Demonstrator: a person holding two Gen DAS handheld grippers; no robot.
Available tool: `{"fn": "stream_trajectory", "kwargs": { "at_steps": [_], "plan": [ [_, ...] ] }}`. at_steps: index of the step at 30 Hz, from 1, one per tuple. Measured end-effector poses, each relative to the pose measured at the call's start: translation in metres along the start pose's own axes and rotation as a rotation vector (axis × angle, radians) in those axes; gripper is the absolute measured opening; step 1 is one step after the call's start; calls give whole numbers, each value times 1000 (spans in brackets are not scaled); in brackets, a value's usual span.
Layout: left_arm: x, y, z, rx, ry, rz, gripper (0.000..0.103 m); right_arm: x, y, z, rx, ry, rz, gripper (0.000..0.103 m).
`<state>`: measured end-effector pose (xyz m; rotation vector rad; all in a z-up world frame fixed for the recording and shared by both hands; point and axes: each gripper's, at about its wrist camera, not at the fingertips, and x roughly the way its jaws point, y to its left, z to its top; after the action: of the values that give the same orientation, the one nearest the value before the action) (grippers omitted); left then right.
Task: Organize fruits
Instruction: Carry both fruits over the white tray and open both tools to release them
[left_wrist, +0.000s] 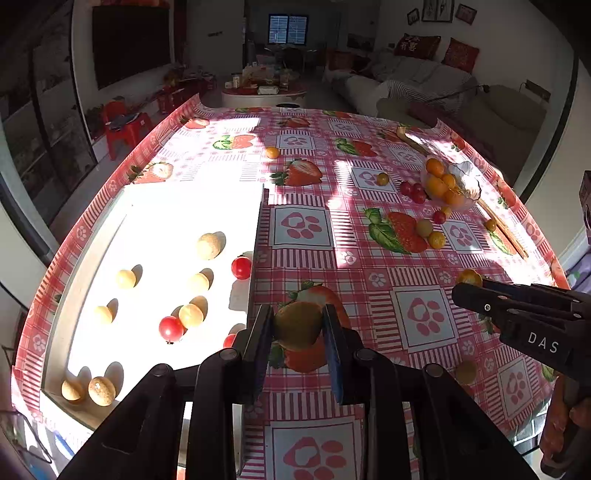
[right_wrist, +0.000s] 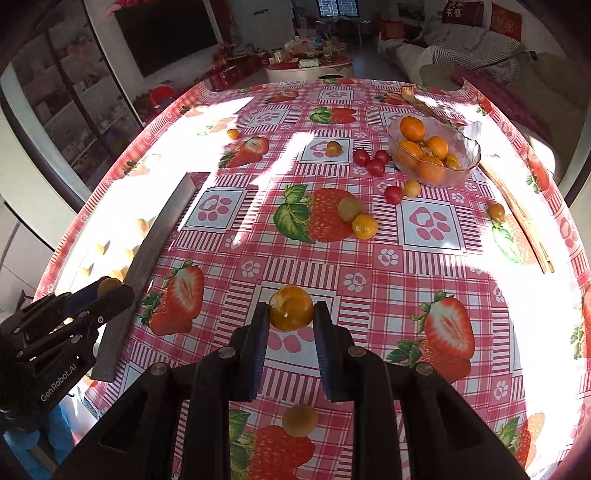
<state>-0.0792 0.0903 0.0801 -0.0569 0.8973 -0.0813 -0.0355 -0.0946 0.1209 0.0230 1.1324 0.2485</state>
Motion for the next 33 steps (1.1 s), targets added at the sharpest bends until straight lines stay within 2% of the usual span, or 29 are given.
{"fn": "stream_trajectory", "kwargs": {
  "at_steps": [4, 9, 15, 23, 28, 33],
  "plan": [
    [-7, 28, 0, -28, -21, 42, 28, 4, 21, 8, -23, 14, 37, 27],
    [-2, 71, 6, -87, -8, 107, 28, 14, 51, 24, -58, 43, 100, 27],
    [16, 109, 29, -118, 7, 160, 28, 36, 88, 51, -114, 71, 131, 27],
    [68, 144, 66, -141, 88, 209, 28, 74, 132, 94, -168, 101, 165, 27],
    [99, 160, 71, -182, 155, 206, 28, 109, 150, 113, -171, 140, 180, 27],
    [117, 164, 73, -190, 186, 216, 28, 136, 157, 122, -173, 169, 172, 27]
  ]
}}
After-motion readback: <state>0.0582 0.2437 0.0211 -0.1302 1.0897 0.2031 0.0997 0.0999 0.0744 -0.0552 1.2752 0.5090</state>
